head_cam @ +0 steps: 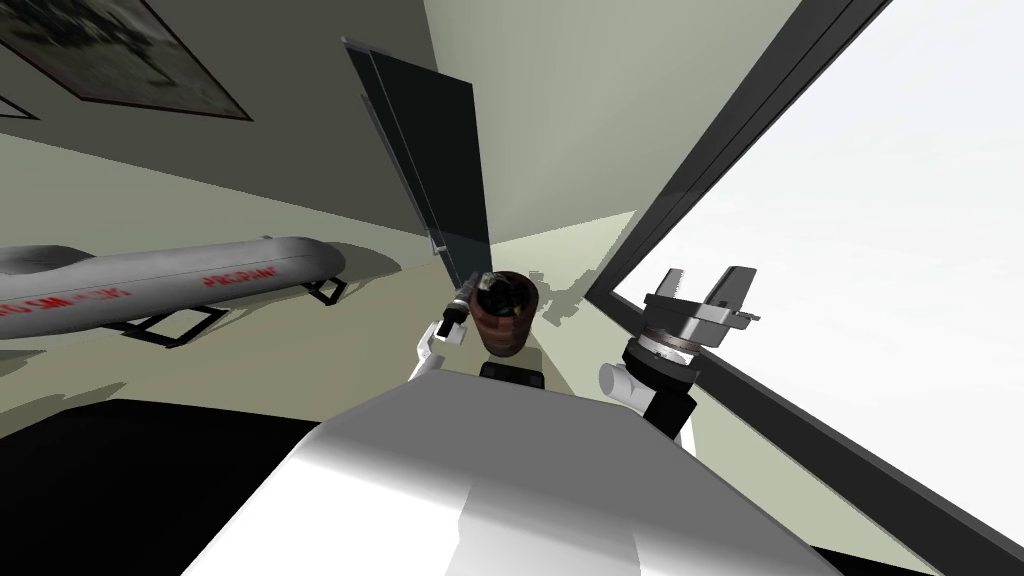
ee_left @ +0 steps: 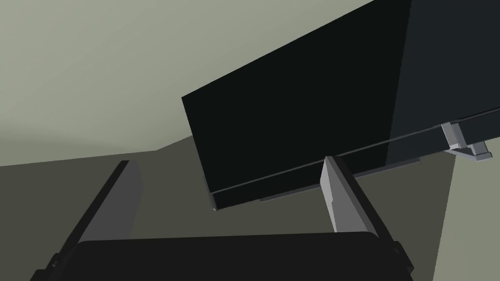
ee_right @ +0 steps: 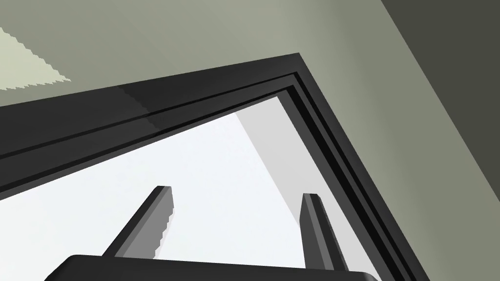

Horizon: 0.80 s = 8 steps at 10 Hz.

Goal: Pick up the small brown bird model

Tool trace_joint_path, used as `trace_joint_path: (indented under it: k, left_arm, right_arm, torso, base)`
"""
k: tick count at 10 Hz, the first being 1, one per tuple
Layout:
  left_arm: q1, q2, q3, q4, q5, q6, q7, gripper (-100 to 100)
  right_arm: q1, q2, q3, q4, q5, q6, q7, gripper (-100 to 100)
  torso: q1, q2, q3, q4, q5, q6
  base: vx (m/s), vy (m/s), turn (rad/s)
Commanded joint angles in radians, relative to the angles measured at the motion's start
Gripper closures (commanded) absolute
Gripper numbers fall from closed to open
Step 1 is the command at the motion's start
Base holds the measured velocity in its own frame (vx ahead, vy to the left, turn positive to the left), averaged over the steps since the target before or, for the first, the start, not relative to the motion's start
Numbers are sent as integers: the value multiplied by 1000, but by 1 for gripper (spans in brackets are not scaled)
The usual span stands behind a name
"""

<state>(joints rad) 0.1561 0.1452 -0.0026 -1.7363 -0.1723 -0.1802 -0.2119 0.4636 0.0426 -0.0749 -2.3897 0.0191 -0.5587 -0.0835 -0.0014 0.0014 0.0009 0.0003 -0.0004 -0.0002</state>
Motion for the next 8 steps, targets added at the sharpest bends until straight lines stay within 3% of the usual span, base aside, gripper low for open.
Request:
trace_joint_path:
  k: [1,4,7,8]
  left_arm:
    - [-41,2,1,50,-1,44,-9,-100]
    - [-78,1,1,118,-2,80,-16,-100]
    - [-152,1,1,204,-1,155,-27,-100]
    - [-152,1,1,227,-1,155,-27,-100]
  right_arm:
    - [0,0,0,0,0,0,0,0]
    - [0,0,0,0,0,0,0,0]
    - [0,0,0,0,0,0,0,0]
    - [0,0,0,0,0,0,0,0]
  torso:
    - [0,0,0,0,0,0]
    - [-1,-1,0,0,0,0]
    - [0,0,0,0,0,0]
    - [-1,-1,0,0,0,0]
  base:
    - [-22,-25,-7]
    - [-16,-29,-7]
    - [-22,-29,-14]
    - [-16,-28,-12]
